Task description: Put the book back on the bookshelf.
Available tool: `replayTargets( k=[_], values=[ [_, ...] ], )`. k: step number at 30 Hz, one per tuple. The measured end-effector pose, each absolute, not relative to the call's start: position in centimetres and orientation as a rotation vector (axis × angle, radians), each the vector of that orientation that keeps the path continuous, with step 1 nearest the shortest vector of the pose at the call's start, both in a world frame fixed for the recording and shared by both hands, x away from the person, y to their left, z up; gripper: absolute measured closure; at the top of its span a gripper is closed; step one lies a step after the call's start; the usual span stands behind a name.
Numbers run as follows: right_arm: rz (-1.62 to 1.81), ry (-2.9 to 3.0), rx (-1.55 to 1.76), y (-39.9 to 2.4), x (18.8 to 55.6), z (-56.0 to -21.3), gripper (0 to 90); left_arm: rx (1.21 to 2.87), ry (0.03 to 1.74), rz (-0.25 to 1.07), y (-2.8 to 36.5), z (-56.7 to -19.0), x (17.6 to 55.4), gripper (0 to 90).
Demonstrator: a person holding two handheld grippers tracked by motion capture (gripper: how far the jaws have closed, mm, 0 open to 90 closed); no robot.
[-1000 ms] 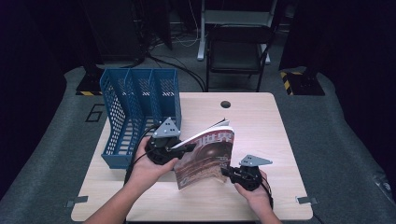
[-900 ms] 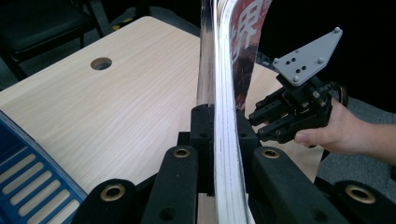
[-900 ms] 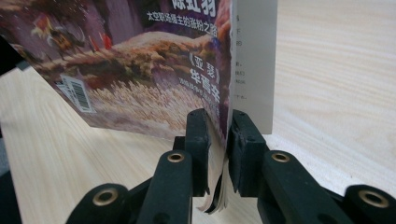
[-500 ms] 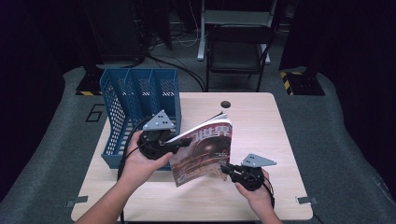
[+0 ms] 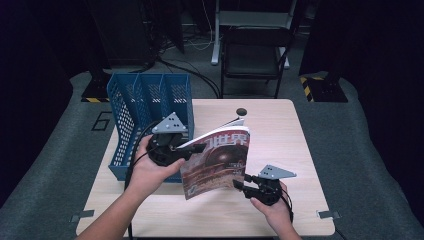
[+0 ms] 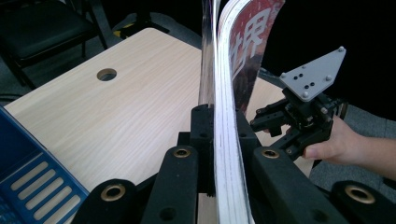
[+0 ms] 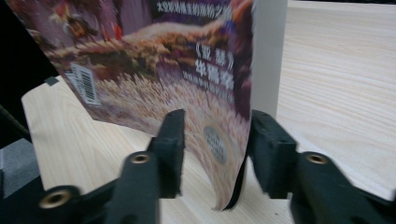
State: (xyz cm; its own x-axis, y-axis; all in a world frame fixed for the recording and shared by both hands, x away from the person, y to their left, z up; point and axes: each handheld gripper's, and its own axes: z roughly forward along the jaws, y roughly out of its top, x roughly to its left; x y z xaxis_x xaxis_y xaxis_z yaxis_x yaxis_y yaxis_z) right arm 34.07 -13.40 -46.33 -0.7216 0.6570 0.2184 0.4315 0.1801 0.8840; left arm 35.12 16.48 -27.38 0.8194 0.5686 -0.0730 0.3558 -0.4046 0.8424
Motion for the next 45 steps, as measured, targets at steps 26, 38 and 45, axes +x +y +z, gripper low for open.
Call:
replayTargets(
  k=[26, 38, 45],
  values=[
    [1.471, 2.265, 1.148, -13.8, 34.7, -47.9, 45.8, 1.946, 0.791, 0.37, 19.8, -25.9, 36.0, 84.0],
    [1.47, 2.261, 1.162, -14.0, 34.8, -48.1, 46.4, 1.928, 0.799, 0.376, 20.4, -25.0, 35.8, 84.0],
    [1.464, 2.263, 1.176, -14.0, 34.8, -48.3, 46.7, 1.912, 0.803, 0.395, 21.0, -24.0, 35.7, 84.0]
  ],
)
